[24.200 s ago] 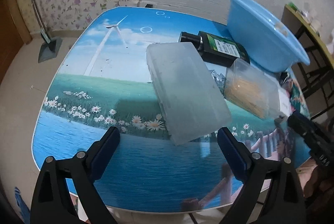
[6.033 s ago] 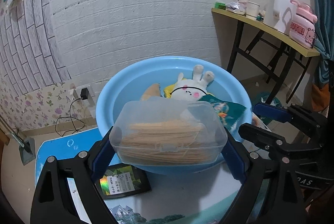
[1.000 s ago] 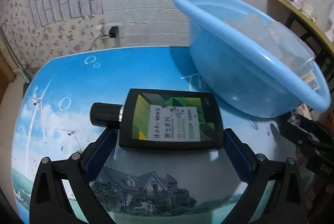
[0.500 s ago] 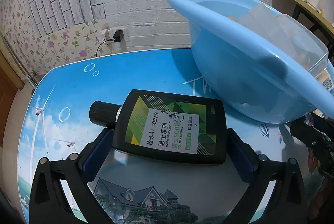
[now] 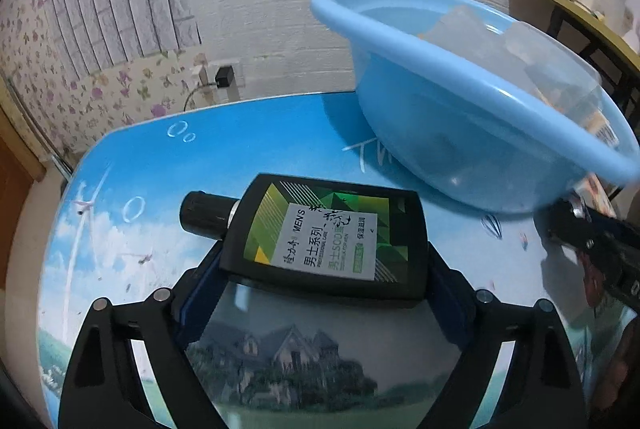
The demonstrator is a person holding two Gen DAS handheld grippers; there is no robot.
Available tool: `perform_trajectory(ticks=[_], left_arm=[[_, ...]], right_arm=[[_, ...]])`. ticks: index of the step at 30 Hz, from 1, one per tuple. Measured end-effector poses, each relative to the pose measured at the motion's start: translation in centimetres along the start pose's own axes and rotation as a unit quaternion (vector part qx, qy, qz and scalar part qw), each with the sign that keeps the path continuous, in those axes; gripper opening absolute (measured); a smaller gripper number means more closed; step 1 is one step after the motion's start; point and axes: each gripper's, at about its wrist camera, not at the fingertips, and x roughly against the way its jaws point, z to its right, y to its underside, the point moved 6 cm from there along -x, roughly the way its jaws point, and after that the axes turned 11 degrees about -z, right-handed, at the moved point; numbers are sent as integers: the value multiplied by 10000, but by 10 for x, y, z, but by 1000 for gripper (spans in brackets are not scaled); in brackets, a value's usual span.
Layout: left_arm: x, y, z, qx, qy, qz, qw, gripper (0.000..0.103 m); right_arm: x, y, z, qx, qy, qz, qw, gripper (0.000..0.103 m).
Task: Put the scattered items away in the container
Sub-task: 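Grasp the black MENS bottle with the left gripper while right approaches the grey pouch, then grasp the grey fabric pouch with the right gripper while left lifts the black bottle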
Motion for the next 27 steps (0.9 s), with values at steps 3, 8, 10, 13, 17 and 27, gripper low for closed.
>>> perform_trajectory(ticks=[3,8,10,13,17,27], left_arm=[[8,10,5,-106,106,48,9999,90],[31,27,12,-286,291,153,9990,90],[42,30,12,-283,352,226,9987,90],[54,36,13,-275,420,315,9982,89],[61,45,13,-270,464,372,9979,89],[76,54,8,-147,604,371,9974,89]], right_arm=[[4,8,-4,76,56,65,9999,46],[10,19,-13,175,83,96,9998,43],[13,25,-16,170,40,87,9998,43],[20,32,-16,188,-37,148,9997,42],[29,42,-17,196,-144,230,9994,42],[51,47,-29,297,-325,453,9980,42]])
